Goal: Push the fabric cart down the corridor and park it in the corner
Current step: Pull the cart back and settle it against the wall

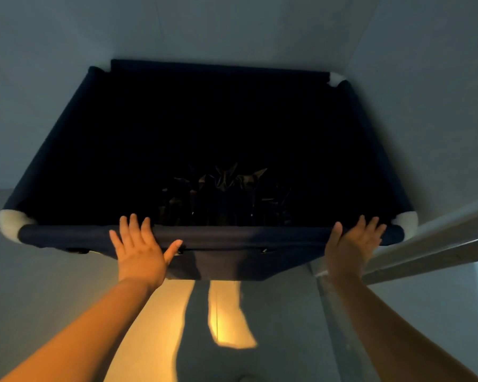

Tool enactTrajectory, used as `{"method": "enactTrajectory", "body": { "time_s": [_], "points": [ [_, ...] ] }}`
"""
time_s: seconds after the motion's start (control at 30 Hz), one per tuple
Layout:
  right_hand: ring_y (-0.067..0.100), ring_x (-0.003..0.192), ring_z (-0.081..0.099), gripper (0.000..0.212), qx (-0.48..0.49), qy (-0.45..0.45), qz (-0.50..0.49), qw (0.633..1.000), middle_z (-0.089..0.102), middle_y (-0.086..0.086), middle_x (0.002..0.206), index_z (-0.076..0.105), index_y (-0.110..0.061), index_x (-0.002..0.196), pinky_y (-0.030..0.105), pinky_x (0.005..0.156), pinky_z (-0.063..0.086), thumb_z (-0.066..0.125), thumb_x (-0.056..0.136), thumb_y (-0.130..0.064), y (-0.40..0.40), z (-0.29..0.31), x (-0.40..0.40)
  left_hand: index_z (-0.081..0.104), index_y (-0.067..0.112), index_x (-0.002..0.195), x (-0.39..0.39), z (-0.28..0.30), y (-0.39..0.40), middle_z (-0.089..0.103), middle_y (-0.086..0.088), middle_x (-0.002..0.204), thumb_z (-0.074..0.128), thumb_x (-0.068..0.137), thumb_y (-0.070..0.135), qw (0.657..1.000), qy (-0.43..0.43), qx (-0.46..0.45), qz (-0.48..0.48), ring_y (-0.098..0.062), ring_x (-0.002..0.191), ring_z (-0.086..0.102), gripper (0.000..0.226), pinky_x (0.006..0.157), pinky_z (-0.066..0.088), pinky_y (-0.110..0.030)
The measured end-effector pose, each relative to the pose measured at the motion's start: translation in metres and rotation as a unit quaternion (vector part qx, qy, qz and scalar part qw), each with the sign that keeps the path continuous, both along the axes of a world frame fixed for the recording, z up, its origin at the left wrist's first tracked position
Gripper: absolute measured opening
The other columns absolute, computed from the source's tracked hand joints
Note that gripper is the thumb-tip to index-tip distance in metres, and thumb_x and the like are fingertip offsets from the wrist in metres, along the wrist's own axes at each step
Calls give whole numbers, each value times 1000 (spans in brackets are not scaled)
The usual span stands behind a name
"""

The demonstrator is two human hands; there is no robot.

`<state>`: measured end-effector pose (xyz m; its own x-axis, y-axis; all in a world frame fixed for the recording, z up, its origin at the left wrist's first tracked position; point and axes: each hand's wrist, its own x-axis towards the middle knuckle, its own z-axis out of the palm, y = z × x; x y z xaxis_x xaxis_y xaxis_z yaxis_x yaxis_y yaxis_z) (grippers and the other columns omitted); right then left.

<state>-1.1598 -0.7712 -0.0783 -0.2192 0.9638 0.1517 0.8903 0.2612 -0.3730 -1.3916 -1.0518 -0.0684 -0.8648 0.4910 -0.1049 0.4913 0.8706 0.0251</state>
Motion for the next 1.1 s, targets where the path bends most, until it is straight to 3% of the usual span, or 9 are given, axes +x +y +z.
{"method": "enactTrajectory", "body": {
  "time_s": [0.1,0.3,0.5,0.8,1.1],
  "points": [
    [39,144,5,60,-20,18,-3,1000,16,27,154,22,6,143,52,116,8,38,98,-30,15,1,4,18,0,143,14,2,9,13,-26,153,-5,77,75,1000,0,-3,15,-39,142,-2,103,114,-1,-57],
    [38,144,3,58,-19,8,4,1000,16,26,154,22,4,143,54,115,6,35,98,-30,47,0,28,15,0,144,45,2,33,9,-25,153,-29,59,78,1000,-9,12,27,-38,142,-6,123,112,-6,-54],
    [38,144,5,59,-25,-31,38,998,21,27,152,23,5,143,55,116,6,34,98,-31,69,5,38,23,-5,140,66,1,47,16,-30,150,-19,64,81,998,-19,40,35,-41,141,1,122,112,-3,-56],
    [38,144,4,60,-28,-58,40,997,19,26,153,21,5,144,55,116,5,32,98,-33,67,2,36,39,-7,132,64,5,30,41,-34,135,-6,81,72,999,0,45,-10,-48,134,25,104,111,11,-62],
    [42,142,11,55,-3,-60,54,997,26,30,149,28,6,141,58,114,9,35,98,-28,64,0,38,39,-2,133,68,8,10,47,-28,131,-1,86,66,999,5,11,-39,-44,131,33,92,110,19,-59]
  ]
}}
